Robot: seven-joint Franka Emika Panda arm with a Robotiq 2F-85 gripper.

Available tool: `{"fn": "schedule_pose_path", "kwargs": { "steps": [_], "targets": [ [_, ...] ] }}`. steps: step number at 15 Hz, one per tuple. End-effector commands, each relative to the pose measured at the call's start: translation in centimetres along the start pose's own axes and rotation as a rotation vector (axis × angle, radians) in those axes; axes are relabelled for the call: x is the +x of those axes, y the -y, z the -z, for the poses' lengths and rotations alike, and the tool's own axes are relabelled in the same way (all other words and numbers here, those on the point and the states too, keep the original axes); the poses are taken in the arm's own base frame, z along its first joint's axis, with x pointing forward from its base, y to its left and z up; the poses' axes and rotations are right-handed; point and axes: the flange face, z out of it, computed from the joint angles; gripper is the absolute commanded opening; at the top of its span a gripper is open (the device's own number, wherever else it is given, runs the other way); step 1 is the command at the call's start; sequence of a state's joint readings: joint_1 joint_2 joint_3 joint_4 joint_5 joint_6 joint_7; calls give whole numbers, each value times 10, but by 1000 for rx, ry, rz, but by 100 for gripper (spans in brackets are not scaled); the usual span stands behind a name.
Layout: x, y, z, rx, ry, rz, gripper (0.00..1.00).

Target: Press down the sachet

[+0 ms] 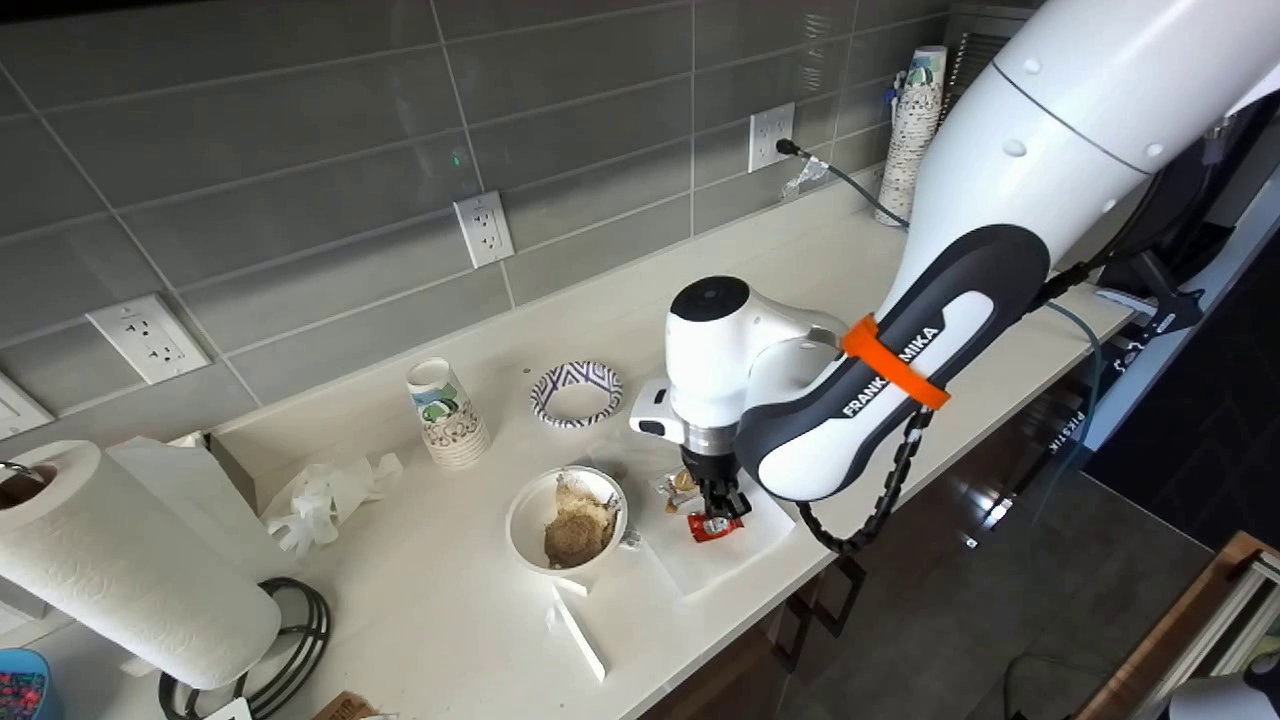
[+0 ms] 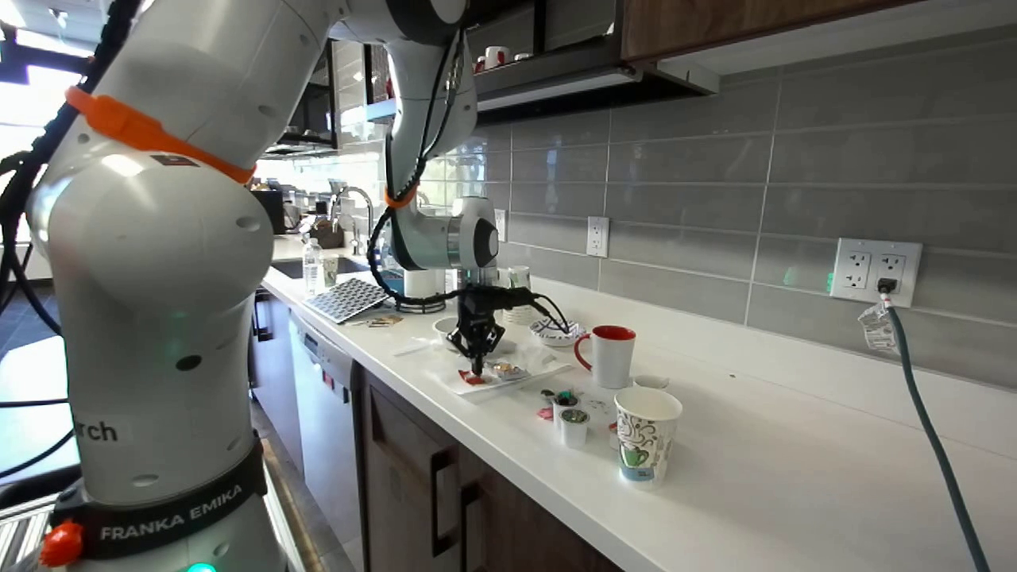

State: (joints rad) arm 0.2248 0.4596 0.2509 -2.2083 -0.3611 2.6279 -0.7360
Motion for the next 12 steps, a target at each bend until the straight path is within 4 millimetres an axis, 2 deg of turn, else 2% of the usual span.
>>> {"fn": "schedule_pose_path", "kwargs": {
  "steps": [1, 8, 12],
  "targets": [
    [5, 2, -13, 0, 0, -12, 0],
    [7, 2, -26, 15, -3, -24, 0],
    [5, 3, -20, 11, 5, -31, 0]
  ]
}}
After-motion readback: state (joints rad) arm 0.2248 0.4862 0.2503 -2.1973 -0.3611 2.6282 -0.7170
